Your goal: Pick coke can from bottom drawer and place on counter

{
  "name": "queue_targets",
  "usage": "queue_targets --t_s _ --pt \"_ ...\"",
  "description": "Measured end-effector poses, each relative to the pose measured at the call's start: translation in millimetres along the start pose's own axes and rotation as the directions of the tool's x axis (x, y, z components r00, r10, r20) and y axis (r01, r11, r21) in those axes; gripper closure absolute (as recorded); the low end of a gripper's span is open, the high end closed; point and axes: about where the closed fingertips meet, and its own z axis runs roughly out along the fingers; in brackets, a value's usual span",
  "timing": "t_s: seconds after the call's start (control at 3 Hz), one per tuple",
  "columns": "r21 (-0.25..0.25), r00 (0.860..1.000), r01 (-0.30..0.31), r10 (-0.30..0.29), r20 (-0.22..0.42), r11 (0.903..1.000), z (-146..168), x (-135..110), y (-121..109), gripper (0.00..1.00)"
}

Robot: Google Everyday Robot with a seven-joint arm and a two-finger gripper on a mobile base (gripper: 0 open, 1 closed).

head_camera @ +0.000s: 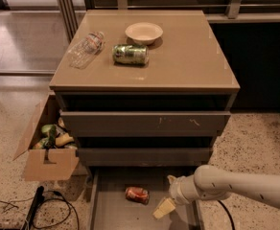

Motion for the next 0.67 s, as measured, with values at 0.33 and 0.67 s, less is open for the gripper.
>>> queue_targets --t_s 0.33,0.67 --pt "-0.053 1.000 -0.010 0.009 -0.018 0.9985 71.7 20.6 -12.9 0.00" --pt "-0.053 1.000 -0.010 0.009 -0.018 0.9985 71.8 20.6 -12.9 0.00"
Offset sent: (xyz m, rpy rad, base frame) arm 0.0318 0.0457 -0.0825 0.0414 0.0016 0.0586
